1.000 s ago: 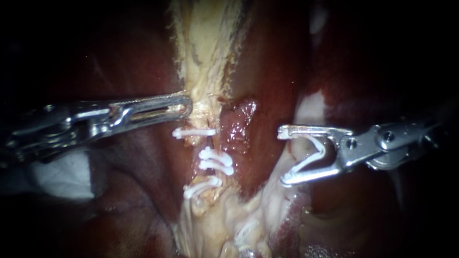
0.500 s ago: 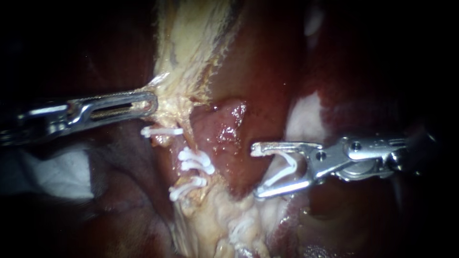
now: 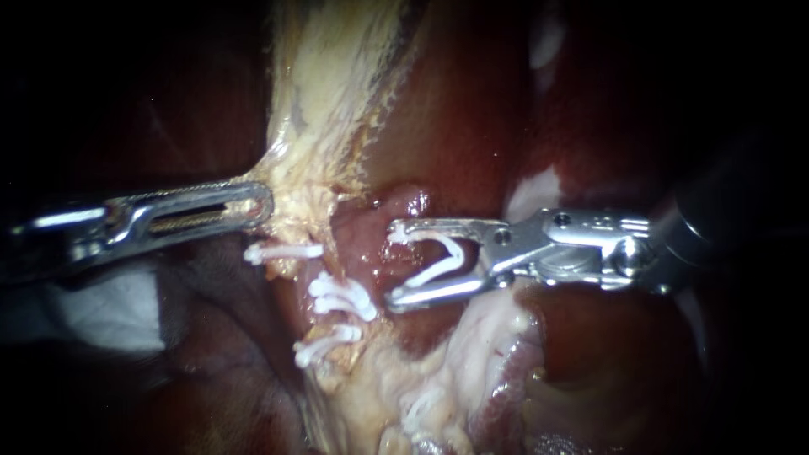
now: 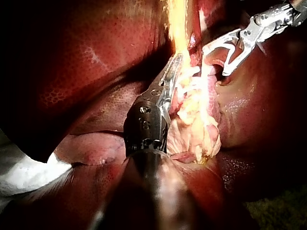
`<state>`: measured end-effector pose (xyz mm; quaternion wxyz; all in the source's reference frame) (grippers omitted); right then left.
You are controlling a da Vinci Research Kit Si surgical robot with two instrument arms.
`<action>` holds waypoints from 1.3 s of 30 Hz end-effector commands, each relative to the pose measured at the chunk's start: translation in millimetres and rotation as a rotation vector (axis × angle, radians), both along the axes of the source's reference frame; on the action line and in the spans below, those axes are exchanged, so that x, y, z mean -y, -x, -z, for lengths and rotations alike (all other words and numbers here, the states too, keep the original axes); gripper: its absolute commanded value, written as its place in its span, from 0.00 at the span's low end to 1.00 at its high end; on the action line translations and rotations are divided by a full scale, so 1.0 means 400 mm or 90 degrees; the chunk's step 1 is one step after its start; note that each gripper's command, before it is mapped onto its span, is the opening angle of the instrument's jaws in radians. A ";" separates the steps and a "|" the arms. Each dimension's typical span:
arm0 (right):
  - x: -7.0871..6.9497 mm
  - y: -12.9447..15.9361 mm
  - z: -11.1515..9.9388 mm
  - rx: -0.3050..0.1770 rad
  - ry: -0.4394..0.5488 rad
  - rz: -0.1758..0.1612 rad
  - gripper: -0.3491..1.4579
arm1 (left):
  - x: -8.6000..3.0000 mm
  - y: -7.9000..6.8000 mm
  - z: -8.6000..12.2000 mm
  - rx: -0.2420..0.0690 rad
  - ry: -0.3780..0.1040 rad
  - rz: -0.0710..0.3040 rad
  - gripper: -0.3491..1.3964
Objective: Clipping third clip right tube
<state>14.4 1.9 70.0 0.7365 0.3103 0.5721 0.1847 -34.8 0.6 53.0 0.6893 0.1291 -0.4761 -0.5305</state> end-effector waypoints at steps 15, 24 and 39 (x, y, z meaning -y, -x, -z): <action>0.0014 -0.0119 -0.0045 -0.010 -0.024 0.015 0.52 | 0.0001 0.0002 0.0007 0.000 0.000 0.000 0.00; 0.0026 -0.0150 -0.0037 -0.039 -0.045 0.033 0.52 | 0.0000 0.0002 0.0008 0.001 -0.003 0.002 0.00; 0.0042 -0.0176 -0.0021 -0.091 -0.065 0.058 0.52 | -0.0009 0.0001 -0.0002 0.002 -0.004 0.001 0.00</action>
